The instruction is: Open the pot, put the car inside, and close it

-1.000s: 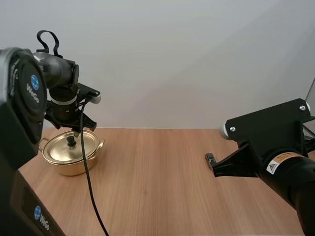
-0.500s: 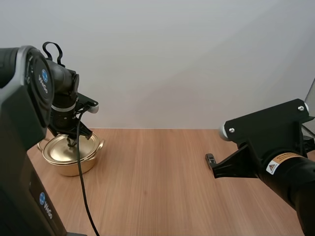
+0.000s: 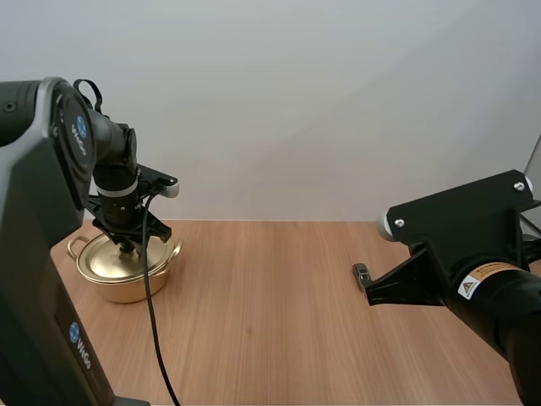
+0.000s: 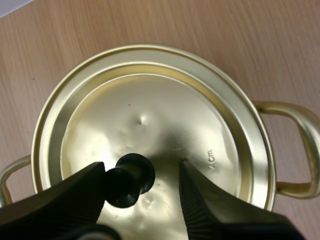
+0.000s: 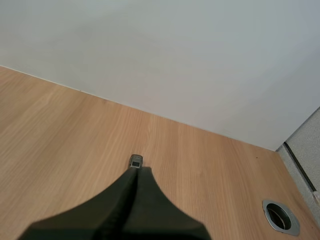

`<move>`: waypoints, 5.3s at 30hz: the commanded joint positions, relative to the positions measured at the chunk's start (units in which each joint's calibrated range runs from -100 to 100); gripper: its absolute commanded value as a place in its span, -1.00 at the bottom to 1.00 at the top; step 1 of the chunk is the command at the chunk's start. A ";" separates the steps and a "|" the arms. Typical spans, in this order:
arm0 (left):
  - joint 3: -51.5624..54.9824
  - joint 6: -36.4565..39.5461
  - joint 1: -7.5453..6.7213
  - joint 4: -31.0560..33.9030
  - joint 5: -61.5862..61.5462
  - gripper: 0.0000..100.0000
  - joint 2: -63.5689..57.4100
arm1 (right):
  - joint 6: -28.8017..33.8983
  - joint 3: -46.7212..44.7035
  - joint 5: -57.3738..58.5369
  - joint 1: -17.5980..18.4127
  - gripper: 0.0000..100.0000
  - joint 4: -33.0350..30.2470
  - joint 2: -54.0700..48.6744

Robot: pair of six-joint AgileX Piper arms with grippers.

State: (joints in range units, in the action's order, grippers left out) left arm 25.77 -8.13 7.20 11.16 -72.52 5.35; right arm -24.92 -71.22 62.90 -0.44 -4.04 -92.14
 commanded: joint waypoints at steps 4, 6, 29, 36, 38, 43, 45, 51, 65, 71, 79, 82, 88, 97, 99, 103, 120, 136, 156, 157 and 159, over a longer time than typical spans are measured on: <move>0.07 3.25 0.04 5.31 1.16 -0.80 0.38 | -0.04 0.04 -0.02 -0.02 -1.00 -0.03 0.05; 0.07 5.39 0.04 8.28 2.54 -1.00 -0.33 | -0.04 0.04 -0.02 -0.26 -1.00 -0.03 0.05; -6.89 5.04 0.04 -11.16 14.84 -1.00 -42.72 | -1.64 9.05 -27.26 -1.31 0.54 0.44 58.21; -6.89 4.93 0.04 -11.16 14.84 -1.00 -49.40 | -1.35 16.68 -27.72 -1.31 0.54 4.56 68.73; -6.89 4.86 0.04 -11.16 14.84 -1.00 -50.51 | -1.03 17.91 -27.89 -1.31 0.54 4.83 70.04; -6.89 5.25 0.04 -11.16 14.68 -1.00 -52.62 | -1.05 20.60 -28.23 -1.31 0.54 5.87 73.77; -6.89 5.37 0.04 -11.16 14.85 -1.00 -53.46 | -1.01 21.26 -27.93 -1.31 0.54 5.87 75.86; -6.89 5.28 0.04 -11.16 14.87 -1.00 -54.46 | -1.01 21.68 -29.41 -1.31 0.54 4.86 81.50; -6.89 5.05 0.04 -11.16 14.54 -1.00 -54.46 | -1.17 24.11 -32.92 -2.17 0.54 4.58 86.02; -6.89 4.26 0.04 -11.16 14.71 -1.00 -54.46 | -2.48 24.11 -33.27 -2.17 0.54 4.58 89.84; -6.89 4.26 0.04 -11.16 14.71 -1.00 -54.46 | -3.39 24.11 -34.75 -2.17 0.46 4.58 92.20; -6.89 4.26 0.04 -11.16 14.71 -1.00 -54.46 | -4.20 24.11 -36.04 -2.17 0.37 4.47 93.68; -6.89 4.26 0.04 -11.16 14.71 -1.00 -54.46 | -6.39 24.11 -37.55 -2.17 -1.00 4.04 95.61; -6.89 3.96 0.04 -11.49 14.00 -1.00 -54.77 | -9.05 28.22 -39.26 -1.83 -1.00 5.99 92.87; -6.89 4.21 0.04 -12.17 15.02 -1.00 -55.37 | -9.44 30.79 -36.99 -1.48 -1.00 6.31 90.16; -6.89 3.54 0.04 -12.71 15.38 -1.00 -56.93 | -11.12 34.06 -34.37 0.33 -1.00 6.93 85.19; -6.89 4.31 0.06 -21.85 8.23 -1.00 -70.74 | -22.61 51.07 -28.32 25.96 -1.00 23.45 85.56; -6.77 5.13 0.06 -16.28 8.02 -1.00 -71.95 | -24.48 63.37 -33.96 33.04 -1.00 23.96 109.07; -4.52 6.21 0.06 -9.55 5.05 -1.00 -71.95 | -24.48 64.54 -44.45 33.13 0.86 22.23 115.59; -3.83 6.21 0.06 -8.97 5.05 -1.00 -71.95 | -24.39 64.54 -43.62 33.06 0.81 22.23 115.59; -2.18 6.21 0.06 -8.26 6.20 -1.00 -71.95 | -24.39 64.54 -41.55 32.91 0.48 22.23 115.00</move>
State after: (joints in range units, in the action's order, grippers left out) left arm 22.41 -1.91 7.24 2.31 -67.49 -66.62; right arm -49.34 -6.69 18.63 32.65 18.23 23.41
